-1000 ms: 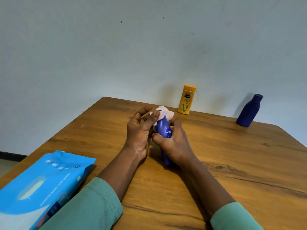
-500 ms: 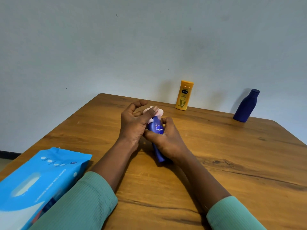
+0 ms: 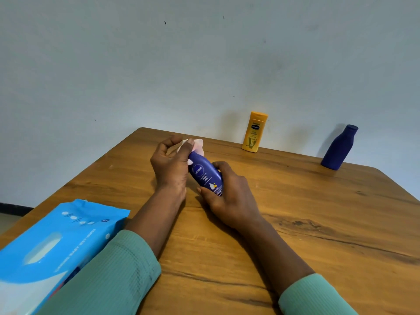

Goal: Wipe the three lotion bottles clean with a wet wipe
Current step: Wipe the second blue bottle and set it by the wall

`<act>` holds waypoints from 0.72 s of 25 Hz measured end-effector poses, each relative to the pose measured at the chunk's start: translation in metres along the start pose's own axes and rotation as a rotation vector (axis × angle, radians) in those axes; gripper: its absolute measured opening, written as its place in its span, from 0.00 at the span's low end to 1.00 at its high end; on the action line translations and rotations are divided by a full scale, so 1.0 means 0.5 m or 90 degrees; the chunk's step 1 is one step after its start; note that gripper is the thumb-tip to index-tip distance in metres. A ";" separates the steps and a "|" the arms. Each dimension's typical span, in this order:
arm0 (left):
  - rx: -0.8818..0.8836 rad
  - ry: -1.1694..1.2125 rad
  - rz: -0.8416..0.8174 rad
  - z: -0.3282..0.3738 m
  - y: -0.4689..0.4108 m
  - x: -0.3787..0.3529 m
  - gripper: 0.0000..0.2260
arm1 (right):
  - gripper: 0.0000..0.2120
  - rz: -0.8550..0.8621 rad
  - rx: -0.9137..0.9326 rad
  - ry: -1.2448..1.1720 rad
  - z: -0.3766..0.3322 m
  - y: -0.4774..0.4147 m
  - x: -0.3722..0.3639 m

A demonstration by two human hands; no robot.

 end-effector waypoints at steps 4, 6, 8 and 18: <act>0.021 -0.058 0.044 -0.012 0.010 0.016 0.14 | 0.28 0.087 0.098 0.267 -0.050 0.011 0.008; 0.055 0.041 0.001 -0.024 0.000 0.008 0.16 | 0.29 0.094 0.057 0.179 -0.027 0.008 0.023; 0.071 0.144 -0.069 -0.031 -0.007 -0.016 0.18 | 0.30 0.063 0.005 -0.069 0.015 -0.001 0.020; 0.182 -0.011 -0.289 -0.079 0.043 -0.108 0.23 | 0.29 0.052 -0.005 -0.436 0.065 -0.010 0.010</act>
Point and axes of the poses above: each hand's wrist, its own y-axis away from the middle knuckle, its own x-axis out of the back of the hand, z = x × y, the point moved 10 cm from there along -y, towards the middle knuckle, and after that the axes turned 11 degrees about -z, right-handed, at the moved point
